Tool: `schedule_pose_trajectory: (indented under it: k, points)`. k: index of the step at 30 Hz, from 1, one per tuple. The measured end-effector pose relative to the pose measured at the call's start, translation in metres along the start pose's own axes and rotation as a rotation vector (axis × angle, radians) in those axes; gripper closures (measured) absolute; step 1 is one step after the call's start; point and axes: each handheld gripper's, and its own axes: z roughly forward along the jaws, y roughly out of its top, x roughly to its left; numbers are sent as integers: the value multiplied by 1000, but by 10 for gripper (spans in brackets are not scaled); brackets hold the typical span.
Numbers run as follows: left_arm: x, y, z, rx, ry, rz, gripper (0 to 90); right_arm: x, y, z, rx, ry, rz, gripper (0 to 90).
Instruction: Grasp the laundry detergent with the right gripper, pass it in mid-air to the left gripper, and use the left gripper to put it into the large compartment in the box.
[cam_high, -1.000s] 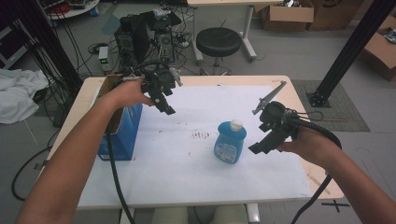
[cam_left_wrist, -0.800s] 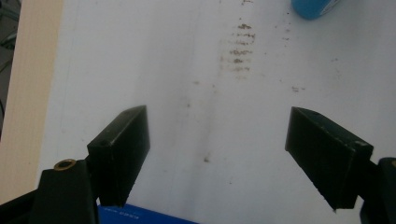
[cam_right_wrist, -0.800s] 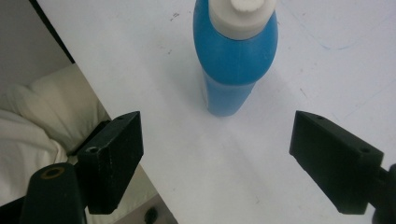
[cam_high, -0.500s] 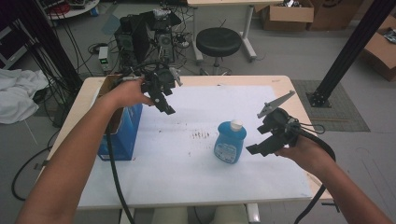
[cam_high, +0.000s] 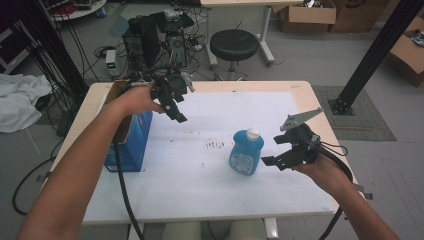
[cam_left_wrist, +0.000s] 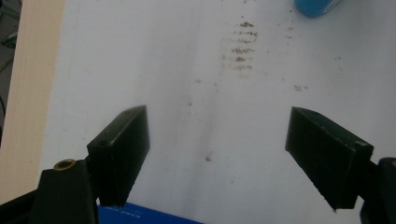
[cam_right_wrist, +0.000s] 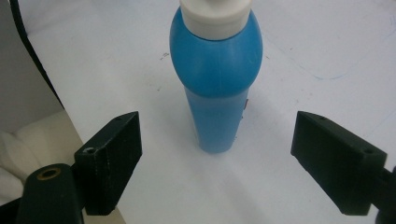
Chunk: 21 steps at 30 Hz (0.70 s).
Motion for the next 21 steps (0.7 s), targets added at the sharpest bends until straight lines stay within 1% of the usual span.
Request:
schedule_pose_trajectory:
  k: [4, 10, 21]
  points:
    - [0, 1, 1, 2, -1, 1, 225, -3, -5, 2, -20, -2, 4, 161]
    - [0, 2, 3, 5, -3, 3, 224, -5, -13, 8, -55, -2, -5, 160]
    - [1, 1, 4, 11, -2, 1, 224, -8, -23, 20, -100, 6, -6, 154]
